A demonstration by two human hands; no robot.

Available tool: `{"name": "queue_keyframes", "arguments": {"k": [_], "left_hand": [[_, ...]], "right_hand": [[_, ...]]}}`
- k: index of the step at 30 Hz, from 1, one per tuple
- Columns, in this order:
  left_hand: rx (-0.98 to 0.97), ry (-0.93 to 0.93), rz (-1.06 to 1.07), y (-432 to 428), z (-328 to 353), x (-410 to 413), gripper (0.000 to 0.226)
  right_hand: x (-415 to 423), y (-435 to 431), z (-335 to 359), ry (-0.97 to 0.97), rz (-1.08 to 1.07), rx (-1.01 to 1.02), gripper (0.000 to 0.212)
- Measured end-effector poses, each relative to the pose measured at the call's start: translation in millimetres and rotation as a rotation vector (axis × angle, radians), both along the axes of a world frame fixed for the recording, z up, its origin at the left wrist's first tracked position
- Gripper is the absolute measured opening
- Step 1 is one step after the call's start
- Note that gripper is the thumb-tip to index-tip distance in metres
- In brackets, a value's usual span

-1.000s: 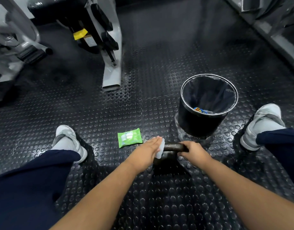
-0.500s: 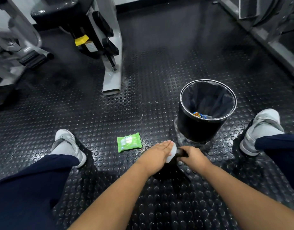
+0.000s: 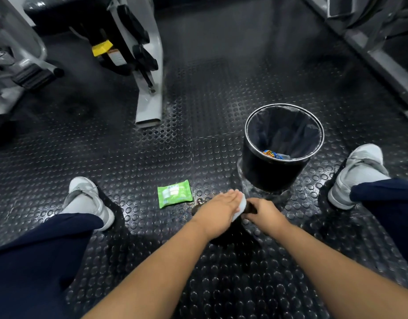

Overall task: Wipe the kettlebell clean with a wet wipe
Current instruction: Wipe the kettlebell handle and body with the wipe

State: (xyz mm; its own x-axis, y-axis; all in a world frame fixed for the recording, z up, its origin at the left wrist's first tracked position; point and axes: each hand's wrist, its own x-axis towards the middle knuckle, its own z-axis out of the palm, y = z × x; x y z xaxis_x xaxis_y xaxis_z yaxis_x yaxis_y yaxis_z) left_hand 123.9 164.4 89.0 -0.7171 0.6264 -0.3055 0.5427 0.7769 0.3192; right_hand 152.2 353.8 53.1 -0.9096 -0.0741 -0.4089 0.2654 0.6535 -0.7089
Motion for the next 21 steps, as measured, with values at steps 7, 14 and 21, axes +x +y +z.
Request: {"name": "queue_keyframes", "arguments": {"k": [7, 14, 21], "left_hand": [[0.005, -0.006, -0.029, 4, -1, 0, 0.054], [0.045, -0.155, 0.204, -80, -2, 5, 0.052], [-0.024, -0.210, 0.307, -68, 16, -10, 0.048]], "right_hand": [[-1, 2, -1, -0.011, 0.022, 0.011, 0.034], [-3, 1, -3, -0.046, -0.013, -0.021, 0.028], [-2, 1, 1, -0.069, -0.002, -0.002, 0.026]]}}
